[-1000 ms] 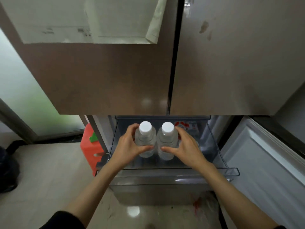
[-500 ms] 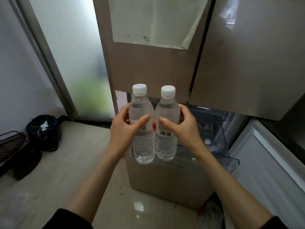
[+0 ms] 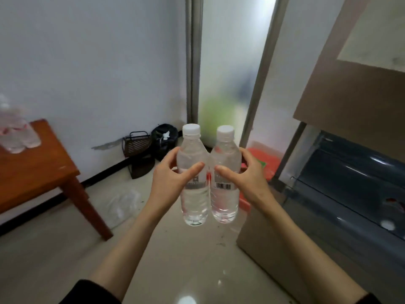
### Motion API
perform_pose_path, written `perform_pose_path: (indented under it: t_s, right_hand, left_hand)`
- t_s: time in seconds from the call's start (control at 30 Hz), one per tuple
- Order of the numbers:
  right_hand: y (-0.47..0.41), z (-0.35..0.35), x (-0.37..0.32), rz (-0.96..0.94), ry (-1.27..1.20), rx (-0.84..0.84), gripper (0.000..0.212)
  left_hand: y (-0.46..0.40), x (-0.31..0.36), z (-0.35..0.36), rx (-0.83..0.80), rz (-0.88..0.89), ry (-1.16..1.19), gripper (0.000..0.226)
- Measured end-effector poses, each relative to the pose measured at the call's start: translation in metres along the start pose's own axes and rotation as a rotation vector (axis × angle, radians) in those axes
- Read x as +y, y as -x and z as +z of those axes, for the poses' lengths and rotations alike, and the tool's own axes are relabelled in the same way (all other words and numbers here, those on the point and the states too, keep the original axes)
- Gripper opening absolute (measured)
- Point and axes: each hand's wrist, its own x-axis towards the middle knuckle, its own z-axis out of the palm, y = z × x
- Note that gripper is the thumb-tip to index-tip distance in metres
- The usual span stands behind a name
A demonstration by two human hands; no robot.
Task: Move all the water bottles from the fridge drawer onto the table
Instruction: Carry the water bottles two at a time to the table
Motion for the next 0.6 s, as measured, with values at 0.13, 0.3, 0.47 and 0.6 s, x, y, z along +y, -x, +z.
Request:
perform_pose_path:
  t_s: [0.13, 0.3, 0.47, 0.6]
  right_hand:
    - [-0.018, 0.106, -0.017, -0.014, -0.021, -0.137, 0.047]
    - [-0.046, 0.229, -0.037, -0.075, -0.023, -0.318, 0.048]
    - [-0.08, 0.327, -0.05, -0.104, -0.061, -0.469, 0.047]
    - [-0.116, 0.397, -0.054, -0.118, -0.053, -0.588, 0.052]
  left_hand:
    - [0.0, -0.02, -0.109, 0.104, -0.028, -0.122, 0.041]
    - [-0.001, -0.041, -0.225, 0.291, -0.086, -0.235, 0.041]
    - [-0.011, -0.062, -0.312, 0.451, -0.148, -0.287, 0.046]
    - [-0.031, -0.081, -0.365, 0.542, -0.2, -0.333, 0.046]
